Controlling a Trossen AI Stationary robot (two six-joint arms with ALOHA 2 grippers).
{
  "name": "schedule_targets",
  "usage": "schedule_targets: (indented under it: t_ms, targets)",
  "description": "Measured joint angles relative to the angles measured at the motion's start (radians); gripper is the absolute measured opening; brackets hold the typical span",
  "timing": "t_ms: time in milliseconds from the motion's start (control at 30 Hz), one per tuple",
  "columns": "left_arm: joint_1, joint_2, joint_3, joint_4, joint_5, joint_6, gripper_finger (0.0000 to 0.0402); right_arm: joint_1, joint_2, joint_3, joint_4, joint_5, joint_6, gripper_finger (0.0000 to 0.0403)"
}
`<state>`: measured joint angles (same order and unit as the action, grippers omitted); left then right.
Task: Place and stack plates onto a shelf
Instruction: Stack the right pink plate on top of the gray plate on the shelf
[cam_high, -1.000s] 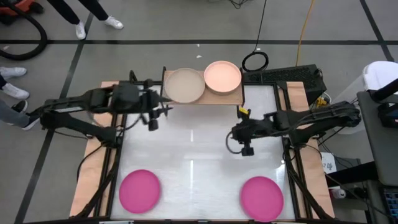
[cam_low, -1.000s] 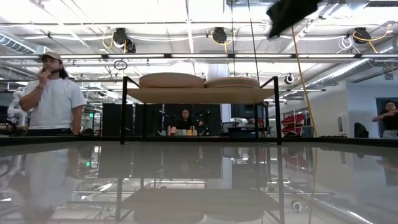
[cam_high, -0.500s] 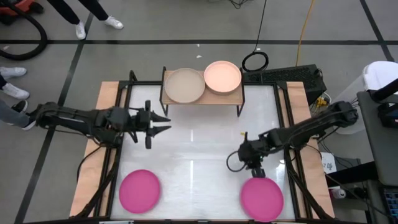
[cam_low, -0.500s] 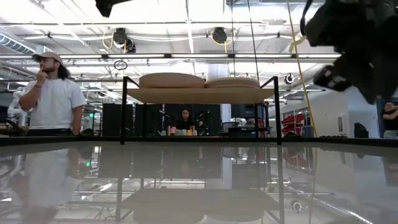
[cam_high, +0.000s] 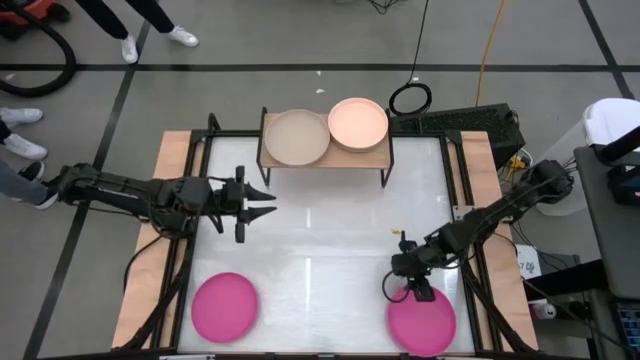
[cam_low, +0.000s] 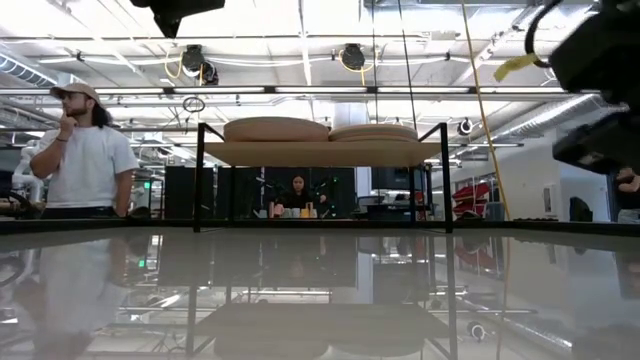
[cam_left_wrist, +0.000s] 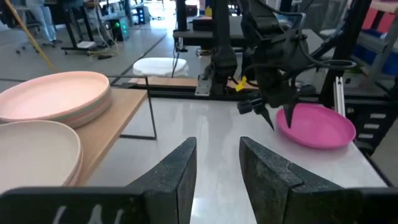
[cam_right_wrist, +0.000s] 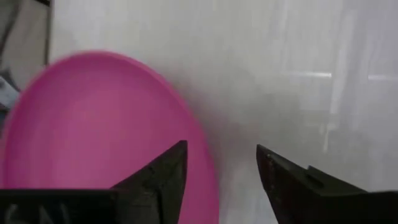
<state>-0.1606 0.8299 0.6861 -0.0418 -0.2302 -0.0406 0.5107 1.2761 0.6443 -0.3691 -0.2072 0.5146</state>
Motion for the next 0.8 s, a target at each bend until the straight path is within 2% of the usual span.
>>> schedule_targets:
  t_ms: [267, 467, 633, 733, 800]
  targets:
    - [-0.059, 0.000, -0.004, -0.005, 0.001, 0.029, 0.0127, 0.022, 0.036, -0.071, 0.044, 0.001, 0.102, 0.0161]
    - [-0.094, -0.007, -0.118, 0.160, -0.006, 0.001, 0.0127, 0.022, 0.036, -0.095, 0.063, -0.003, 0.125, 0.0140]
    - [-0.098, -0.010, -0.205, 0.298, -0.007, -0.064, 0.0127, 0.022, 0.037, -0.096, 0.058, -0.046, 0.127, 0.0081]
    - [-0.098, -0.013, -0.224, 0.305, -0.007, -0.083, 0.0127, 0.022, 0.038, -0.097, 0.053, -0.069, 0.124, 0.0022]
    - [-0.098, -0.017, -0.226, 0.299, -0.007, -0.118, 0.0127, 0.022, 0.034, -0.097, 0.056, -0.068, 0.103, 0.0009]
